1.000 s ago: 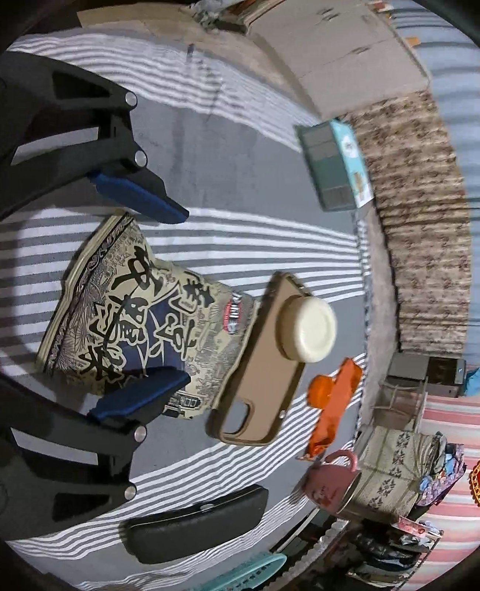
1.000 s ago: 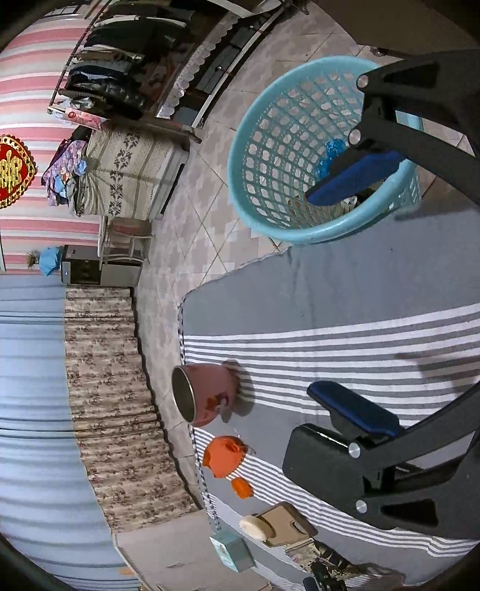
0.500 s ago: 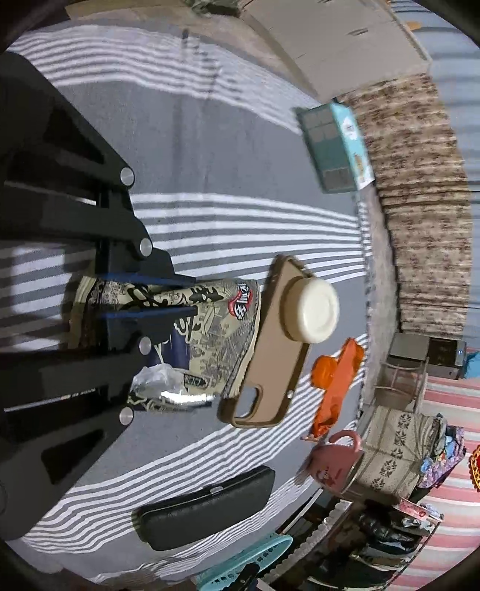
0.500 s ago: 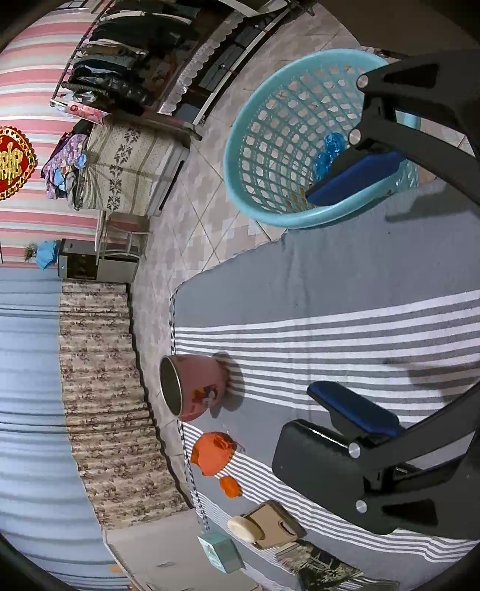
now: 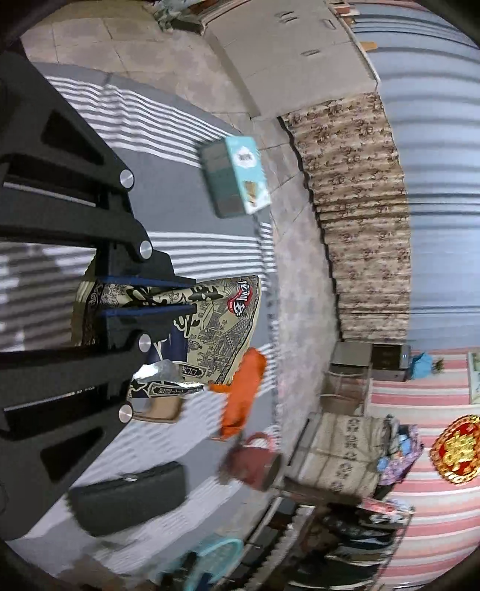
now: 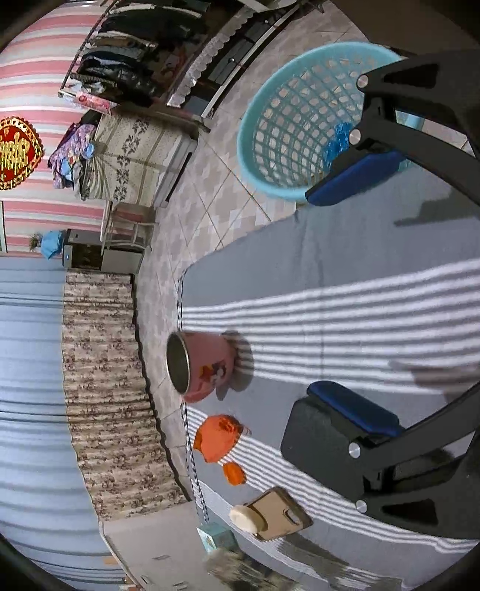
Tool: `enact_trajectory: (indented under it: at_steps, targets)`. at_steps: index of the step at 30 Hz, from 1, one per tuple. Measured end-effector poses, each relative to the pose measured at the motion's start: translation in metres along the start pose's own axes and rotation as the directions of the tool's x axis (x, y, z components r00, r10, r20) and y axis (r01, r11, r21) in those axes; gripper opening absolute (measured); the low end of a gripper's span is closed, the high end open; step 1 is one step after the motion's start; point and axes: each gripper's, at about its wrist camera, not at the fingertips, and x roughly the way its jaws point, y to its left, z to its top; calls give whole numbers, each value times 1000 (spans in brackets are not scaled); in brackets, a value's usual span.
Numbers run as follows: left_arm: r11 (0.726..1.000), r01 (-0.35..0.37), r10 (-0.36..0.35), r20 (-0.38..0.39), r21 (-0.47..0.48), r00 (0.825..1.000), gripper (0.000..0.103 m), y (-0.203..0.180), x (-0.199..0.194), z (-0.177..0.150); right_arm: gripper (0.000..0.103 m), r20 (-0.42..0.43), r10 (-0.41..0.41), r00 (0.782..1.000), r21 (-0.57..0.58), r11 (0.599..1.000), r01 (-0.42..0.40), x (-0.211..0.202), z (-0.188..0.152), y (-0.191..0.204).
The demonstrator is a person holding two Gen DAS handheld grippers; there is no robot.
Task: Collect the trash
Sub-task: 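Grasp the orange cloth with the right tool while the left holds the snack bag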
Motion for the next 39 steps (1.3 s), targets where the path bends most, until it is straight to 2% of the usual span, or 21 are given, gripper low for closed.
enact_trajectory:
  at_steps: [6,12,16,19,23,26,28,32,34,36,37,39]
  targets:
    - [1000,11,-9,60,-30,998,8,-4,35,36,94,-18,50,999,-2,999,-50,18,16,31]
    - [999,-17,19,61,-30,998,8,0,70,53,93,-23,95,995,-45,994,-96,42,42,79]
    - [998,-50,53,66,-49,996,8,13,79,52,90,-41,113,993,-83,990,-116,62,60,110]
    - [995,-47,52,47,-91,998,8,29,84,47,78,-92,124,988,-114,984,-135,86,69,132]
    - [992,-57,61,34,-112,998,7,39,87,43,75,-142,117,983,-139,981,-137,117,78,155]
    - [992,-53,57,33,-113,998,8,41,89,42,63,-202,108,974,-140,981,-138,139,83,165]
    - [992,-46,50,35,-119,998,8,40,88,40,60,-229,105,968,-132,982,-138,148,87,168]
    - [991,-31,35,30,-133,999,8,43,90,38,42,-297,116,948,-128,979,-160,164,85,174]
    - [991,-36,40,28,-126,999,8,41,91,36,39,-298,120,947,-129,978,-165,162,85,173]
    - [992,-39,42,27,-120,999,8,41,91,35,20,-290,117,950,-136,977,-162,160,84,173]
    - [992,-39,42,28,-118,999,8,40,91,35,17,-285,135,949,-130,975,-178,156,83,172]
    - [993,-40,44,33,-112,998,8,39,90,34,17,-261,140,955,-131,975,-179,148,81,169]
